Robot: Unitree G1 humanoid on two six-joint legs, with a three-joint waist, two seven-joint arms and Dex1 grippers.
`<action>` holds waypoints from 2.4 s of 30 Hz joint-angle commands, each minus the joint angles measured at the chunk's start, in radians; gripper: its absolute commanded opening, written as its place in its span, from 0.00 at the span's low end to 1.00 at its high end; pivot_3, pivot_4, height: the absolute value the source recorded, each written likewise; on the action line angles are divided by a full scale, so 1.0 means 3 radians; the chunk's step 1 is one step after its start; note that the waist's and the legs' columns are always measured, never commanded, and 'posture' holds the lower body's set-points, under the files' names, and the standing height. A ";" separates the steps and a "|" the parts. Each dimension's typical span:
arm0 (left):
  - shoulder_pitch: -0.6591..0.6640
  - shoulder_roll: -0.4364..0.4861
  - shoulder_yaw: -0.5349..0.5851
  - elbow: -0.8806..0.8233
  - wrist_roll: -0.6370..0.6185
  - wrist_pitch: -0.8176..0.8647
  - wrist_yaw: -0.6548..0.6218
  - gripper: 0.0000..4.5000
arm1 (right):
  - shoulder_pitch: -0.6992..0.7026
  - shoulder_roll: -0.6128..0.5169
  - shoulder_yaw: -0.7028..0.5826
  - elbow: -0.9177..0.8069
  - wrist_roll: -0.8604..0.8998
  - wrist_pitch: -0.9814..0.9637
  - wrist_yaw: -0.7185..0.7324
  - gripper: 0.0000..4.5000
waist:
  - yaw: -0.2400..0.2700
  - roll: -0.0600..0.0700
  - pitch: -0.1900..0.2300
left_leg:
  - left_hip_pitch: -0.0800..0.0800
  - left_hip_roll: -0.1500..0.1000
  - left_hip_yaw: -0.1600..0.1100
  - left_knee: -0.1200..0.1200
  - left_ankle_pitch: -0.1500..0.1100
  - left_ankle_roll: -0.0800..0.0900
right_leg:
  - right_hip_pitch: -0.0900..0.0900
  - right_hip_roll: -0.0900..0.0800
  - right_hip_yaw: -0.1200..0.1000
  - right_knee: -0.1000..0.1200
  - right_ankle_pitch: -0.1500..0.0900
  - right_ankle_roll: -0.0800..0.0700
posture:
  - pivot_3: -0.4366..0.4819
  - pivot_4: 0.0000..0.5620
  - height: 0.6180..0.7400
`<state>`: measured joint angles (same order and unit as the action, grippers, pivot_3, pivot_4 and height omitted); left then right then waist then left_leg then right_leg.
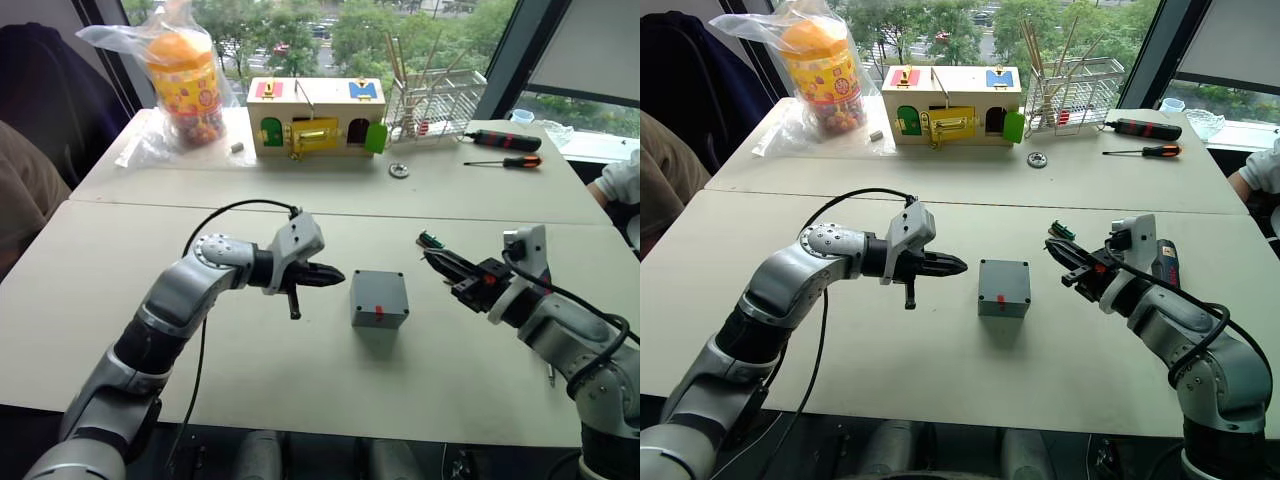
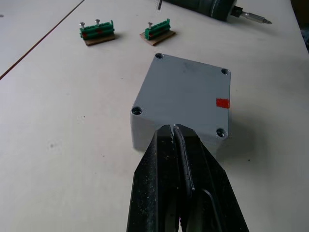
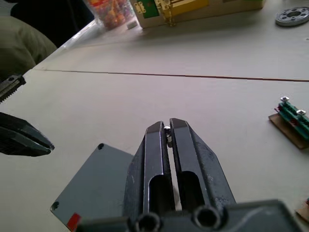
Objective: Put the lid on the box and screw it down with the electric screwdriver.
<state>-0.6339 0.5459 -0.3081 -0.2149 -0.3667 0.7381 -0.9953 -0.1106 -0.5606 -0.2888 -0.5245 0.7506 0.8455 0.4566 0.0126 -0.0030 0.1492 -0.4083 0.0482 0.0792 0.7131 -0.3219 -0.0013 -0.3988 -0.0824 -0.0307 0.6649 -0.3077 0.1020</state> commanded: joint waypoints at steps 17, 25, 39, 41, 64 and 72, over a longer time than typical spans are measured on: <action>0.0087 0.0070 0.0103 -0.0258 -0.0134 0.0013 0.0092 0.00 | -0.0030 -0.0133 0.0273 0.0129 -0.0275 -0.0253 0.0172 0.02 | 0.0000 -0.0001 0.0001 | -0.0001 -0.0002 0.0000 0.0000 0.0000 0.0001 | 0.0000 0.0001 0.0000 -0.0001 0.0000 0.0000 | 0.48 0.27 0.74; 0.0065 0.0043 0.0087 -0.0233 -0.0123 0.0006 0.0100 0.00 | 0.0035 -0.0126 0.0311 0.0192 -0.0362 -0.0308 0.0186 0.02 | -0.0001 -0.0001 0.0001 | -0.0001 -0.0002 0.0000 0.0000 0.0000 0.0001 | 0.0000 0.0001 0.0000 -0.0001 0.0000 0.0000 | 0.48 0.27 0.74; 0.0068 0.0015 0.0089 -0.0224 -0.0118 0.0017 0.0144 0.00 | -0.0055 -0.0108 0.0426 0.0309 -0.0471 -0.0356 0.0272 0.02 | 0.0000 -0.0001 0.0001 | -0.0001 -0.0003 0.0000 0.0001 0.0000 0.0001 | 0.0000 0.0001 0.0000 -0.0001 0.0000 0.0000 | 0.48 0.27 0.74; 0.0071 0.0012 0.0089 -0.0228 -0.0119 0.0020 0.0150 0.00 | -0.0070 -0.0109 0.0432 0.0313 -0.0470 -0.0346 0.0286 0.02 | -0.0001 -0.0001 0.0001 | -0.0001 -0.0003 0.0000 0.0000 0.0000 0.0001 | 0.0000 0.0001 0.0000 -0.0001 0.0000 0.0000 | 0.48 0.27 0.74; 0.0005 -0.0112 0.0228 -0.0125 -0.0147 0.0108 0.0359 0.00 | -0.0360 0.0307 -0.0249 0.0297 -0.0076 -0.0187 -0.0351 0.77 | -0.0002 0.0000 0.0002 | -0.0001 -0.0001 0.0001 0.0001 0.0000 0.0000 | 0.0000 0.0000 0.0000 0.0000 0.0000 0.0000 | 0.48 0.27 0.74; -0.0296 -0.0686 0.0556 0.0063 -0.0255 -0.0077 0.0798 0.00 | -0.0783 -0.0060 -0.0369 0.0186 -0.0387 0.0335 -0.1073 0.77 | -0.0001 0.0001 0.0003 | -0.0003 -0.0003 0.0002 0.0001 0.0001 -0.0001 | -0.0001 -0.0003 0.0000 -0.0001 0.0000 0.0001 | 0.48 0.27 0.74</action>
<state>-0.7122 0.3718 -0.1891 -0.1990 -0.4105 0.7598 -0.7742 -0.3123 -0.5487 -0.3766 -0.4370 0.6534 0.9260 0.1617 0.0122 -0.0027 0.1501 -0.4092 0.0472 0.0803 0.7134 -0.3217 -0.0016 -0.3992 -0.0833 -0.0304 0.6647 -0.3076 0.1022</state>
